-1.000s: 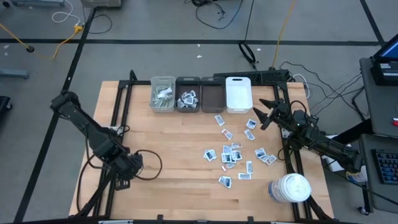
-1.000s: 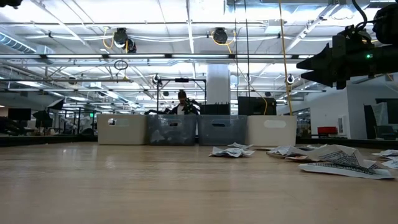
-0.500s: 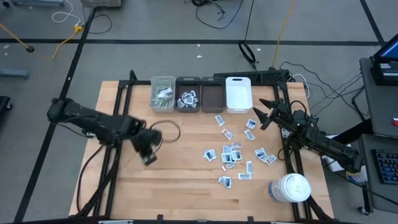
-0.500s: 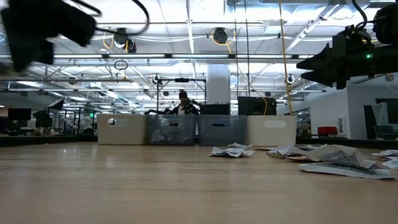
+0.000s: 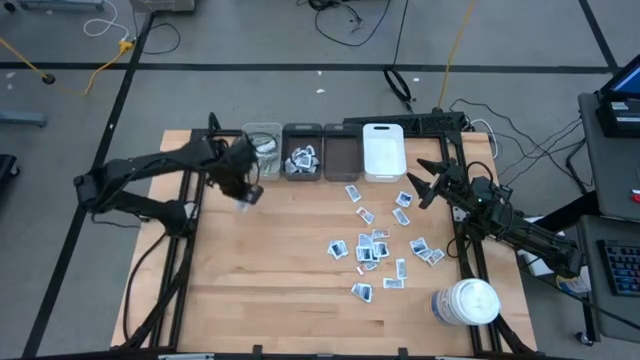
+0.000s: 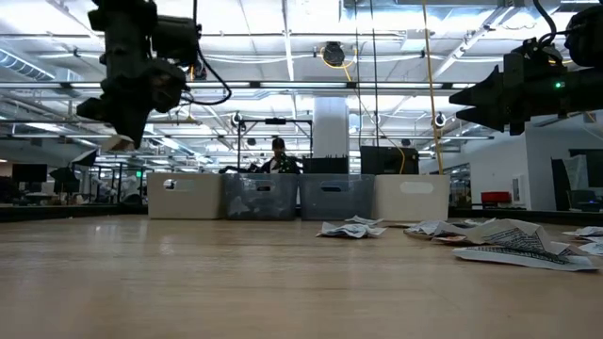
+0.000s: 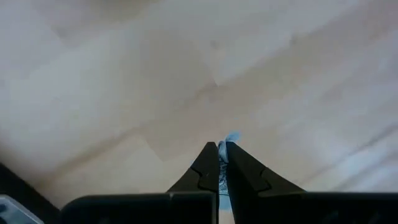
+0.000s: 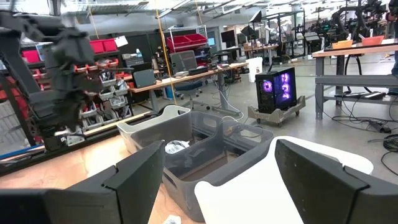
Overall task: Pick & Place First Aid Supplies
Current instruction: Put the towelette pack into the left black bin
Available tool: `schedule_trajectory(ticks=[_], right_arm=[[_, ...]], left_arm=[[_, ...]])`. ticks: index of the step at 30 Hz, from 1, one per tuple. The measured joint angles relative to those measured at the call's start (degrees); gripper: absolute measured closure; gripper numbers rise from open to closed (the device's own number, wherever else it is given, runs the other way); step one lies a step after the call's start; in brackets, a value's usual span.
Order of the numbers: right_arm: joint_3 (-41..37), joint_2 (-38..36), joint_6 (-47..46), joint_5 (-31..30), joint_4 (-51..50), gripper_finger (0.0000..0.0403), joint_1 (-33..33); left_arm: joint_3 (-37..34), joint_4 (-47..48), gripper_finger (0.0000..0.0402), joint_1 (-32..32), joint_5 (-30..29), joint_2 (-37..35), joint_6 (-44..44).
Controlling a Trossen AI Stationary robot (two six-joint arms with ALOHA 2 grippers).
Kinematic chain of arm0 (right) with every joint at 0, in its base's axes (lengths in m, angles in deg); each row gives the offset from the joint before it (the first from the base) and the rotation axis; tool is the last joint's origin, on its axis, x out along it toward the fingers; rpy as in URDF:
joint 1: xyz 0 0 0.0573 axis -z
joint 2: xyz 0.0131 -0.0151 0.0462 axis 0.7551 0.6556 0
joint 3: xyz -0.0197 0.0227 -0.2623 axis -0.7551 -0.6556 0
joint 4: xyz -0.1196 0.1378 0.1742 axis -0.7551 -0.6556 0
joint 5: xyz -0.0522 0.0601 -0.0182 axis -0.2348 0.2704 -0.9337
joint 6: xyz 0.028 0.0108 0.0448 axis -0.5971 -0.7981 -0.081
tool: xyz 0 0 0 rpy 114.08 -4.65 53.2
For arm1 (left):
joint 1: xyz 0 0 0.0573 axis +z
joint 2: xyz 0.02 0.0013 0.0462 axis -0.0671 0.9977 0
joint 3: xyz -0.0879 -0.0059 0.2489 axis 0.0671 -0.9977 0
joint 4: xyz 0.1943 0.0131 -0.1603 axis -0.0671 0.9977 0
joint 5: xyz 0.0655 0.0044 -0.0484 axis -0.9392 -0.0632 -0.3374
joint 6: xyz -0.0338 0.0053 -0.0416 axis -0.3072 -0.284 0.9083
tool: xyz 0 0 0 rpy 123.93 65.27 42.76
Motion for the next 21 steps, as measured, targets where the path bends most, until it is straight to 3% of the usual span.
schedule_trajectory(ticks=[4,8,21], right_arm=[[0.0,0.0,0.0,0.0,0.0,0.0105,0.0],[0.0,0.0,0.0,0.0,0.0,0.0105,0.0],[0.0,0.0,0.0,0.0,0.0,0.0105,0.0]], left_arm=[[4.0,1.4,0.0393,6.0,-0.1,5.3,-5.0],[12.4,4.8,0.0393,9.9,-1.3,12.7,-11.3],[49.8,14.2,0.0393,15.9,-2.4,40.0,-23.2]])
